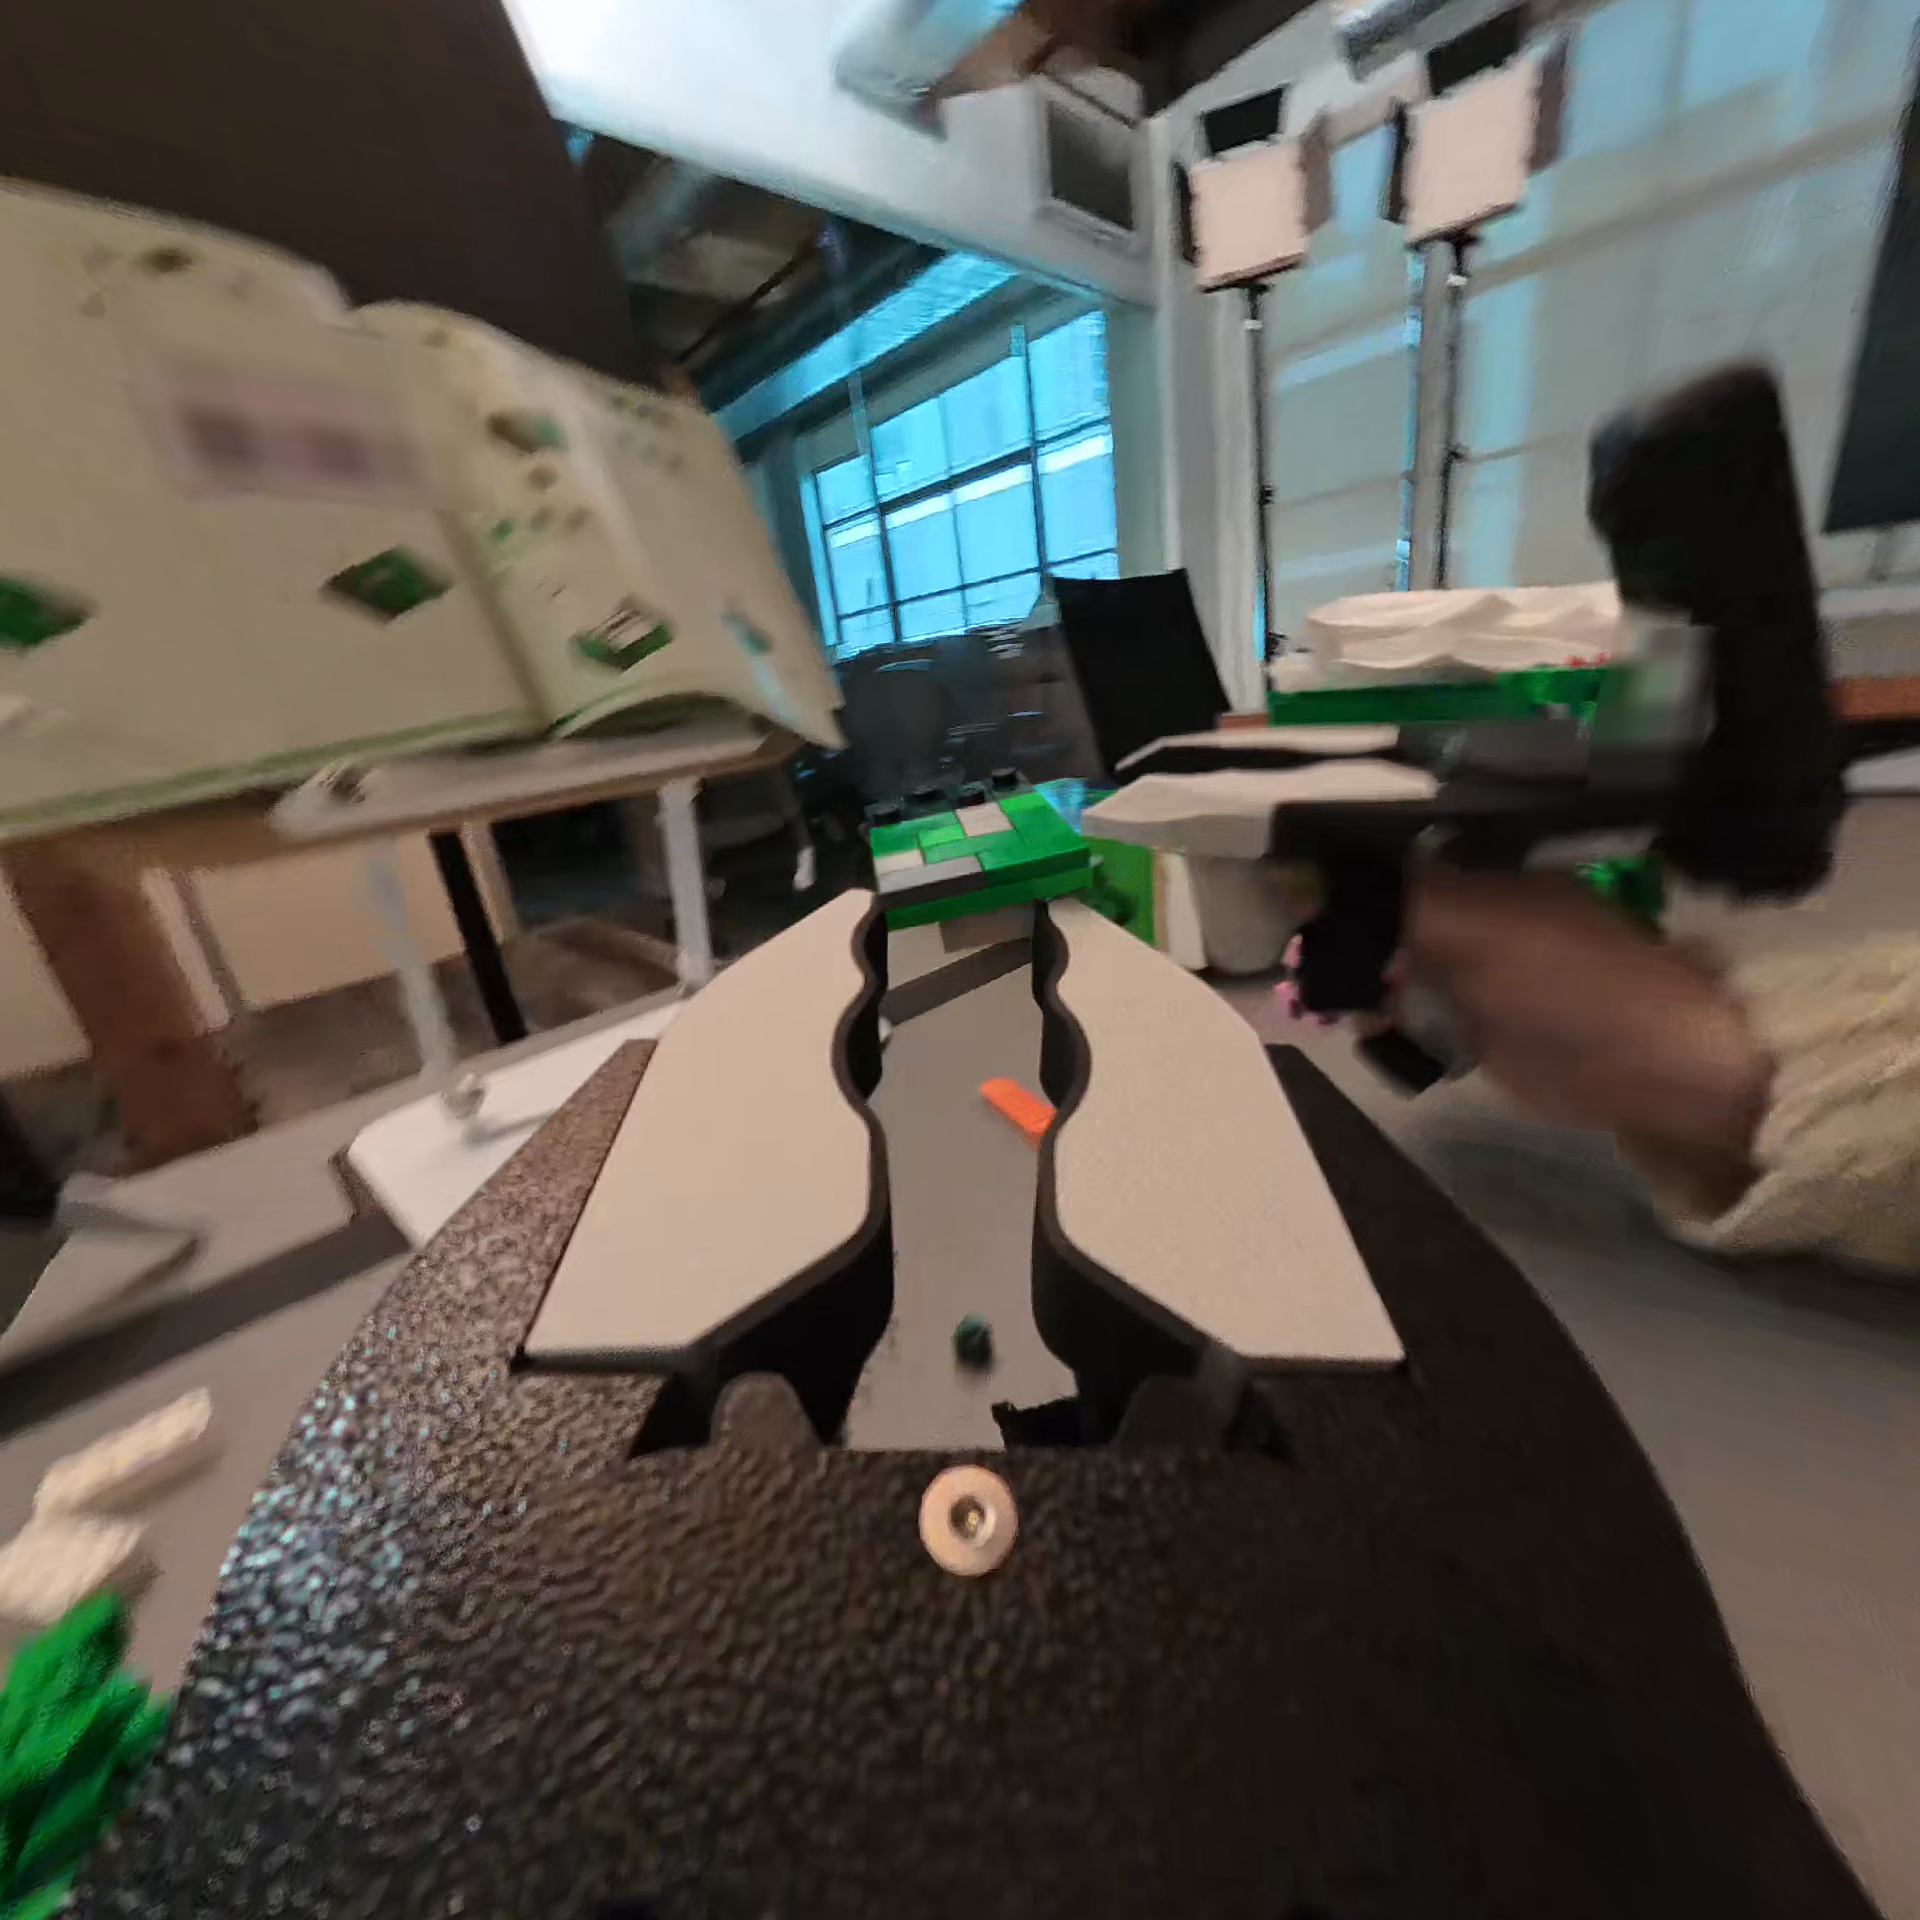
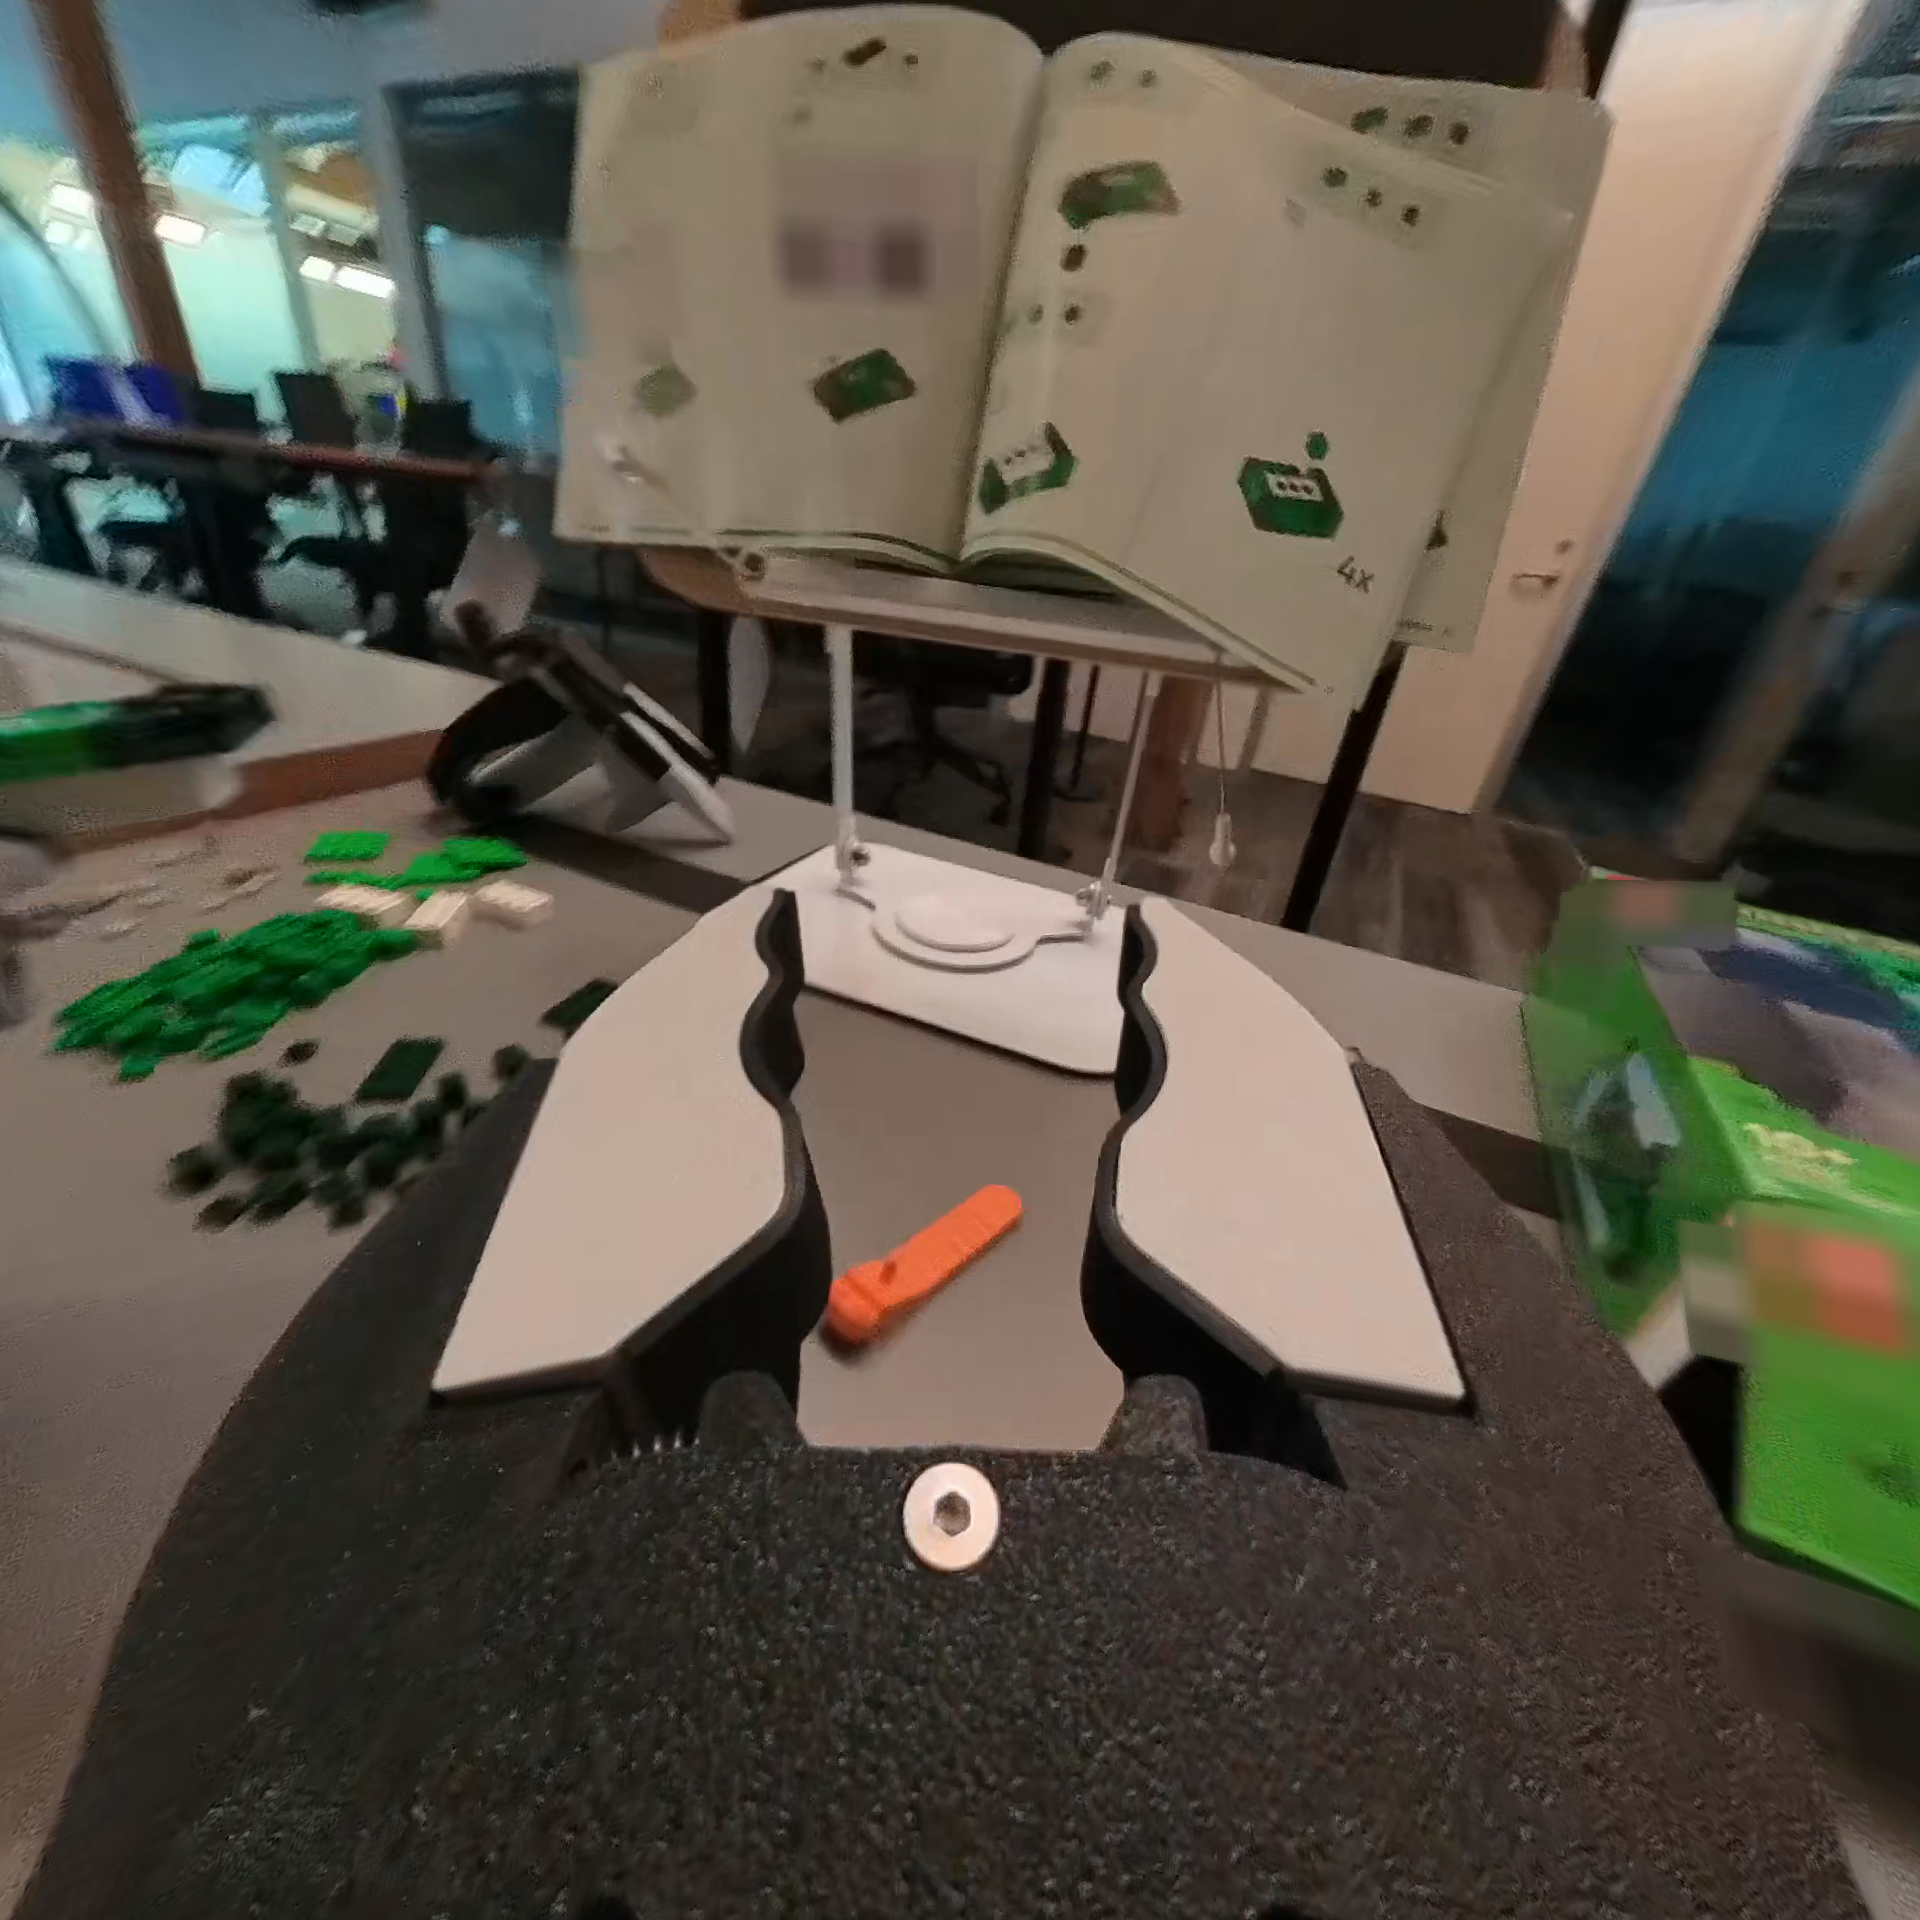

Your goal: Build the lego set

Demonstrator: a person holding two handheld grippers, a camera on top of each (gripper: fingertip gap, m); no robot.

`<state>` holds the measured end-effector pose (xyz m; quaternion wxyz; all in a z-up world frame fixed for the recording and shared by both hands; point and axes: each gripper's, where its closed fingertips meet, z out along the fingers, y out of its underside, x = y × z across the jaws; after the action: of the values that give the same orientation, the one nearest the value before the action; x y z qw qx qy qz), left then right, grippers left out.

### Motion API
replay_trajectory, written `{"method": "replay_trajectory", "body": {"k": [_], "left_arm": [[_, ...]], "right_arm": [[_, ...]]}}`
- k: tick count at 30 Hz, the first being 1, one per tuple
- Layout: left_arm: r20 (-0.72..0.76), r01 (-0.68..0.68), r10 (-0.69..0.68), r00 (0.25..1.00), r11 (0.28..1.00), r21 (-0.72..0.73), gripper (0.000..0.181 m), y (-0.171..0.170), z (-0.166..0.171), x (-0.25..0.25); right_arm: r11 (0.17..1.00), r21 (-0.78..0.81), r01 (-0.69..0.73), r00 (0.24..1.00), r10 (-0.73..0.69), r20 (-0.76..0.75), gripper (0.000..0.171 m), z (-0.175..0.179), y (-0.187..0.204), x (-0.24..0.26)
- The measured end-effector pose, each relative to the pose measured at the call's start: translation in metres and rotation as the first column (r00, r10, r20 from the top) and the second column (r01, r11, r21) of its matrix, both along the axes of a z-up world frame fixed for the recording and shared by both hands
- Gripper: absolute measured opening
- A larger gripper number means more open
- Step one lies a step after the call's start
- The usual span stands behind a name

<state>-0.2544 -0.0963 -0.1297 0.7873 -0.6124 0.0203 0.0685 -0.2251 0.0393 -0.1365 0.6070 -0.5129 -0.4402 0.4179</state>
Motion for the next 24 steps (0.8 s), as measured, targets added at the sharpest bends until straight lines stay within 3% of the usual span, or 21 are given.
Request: {"method": "replay_trajectory", "body": {"k": [3, 8, 15, 24], "left_arm": [[0.045, -0.043, 0.043, 0.998, 0.999, -0.012, 0.026, -0.005, -0.008, -0.020], [0.029, -0.002, 0.003, 1.000, 1.000, -0.030, 0.026, 0.006, -0.011, -0.013], [0.006, 0.044, -0.044, 0.999, 0.998, -0.040, 0.026, 0.011, -0.011, 0.004], [0.051, 0.088, -0.086, 0.995, 0.995, -0.044, 0.026, 0.013, -0.010, 0.007]], "right_arm": [[0.998, 0.015, 0.056, 0.995, -0.054, -0.078, 0.054, -0.007, 0.007, -0.028], [0.998, 0.041, -0.054, 0.975, 0.061, -0.212, 0.052, 0.010, 0.001, -0.058], [0.999, 0.043, -0.005, 0.977, 0.014, -0.213, 0.050, 0.005, 0.020, -0.061], [0.998, 0.055, -0.026, 0.980, 0.037, -0.198, 0.046, 0.003, 0.016, -0.066]]}}
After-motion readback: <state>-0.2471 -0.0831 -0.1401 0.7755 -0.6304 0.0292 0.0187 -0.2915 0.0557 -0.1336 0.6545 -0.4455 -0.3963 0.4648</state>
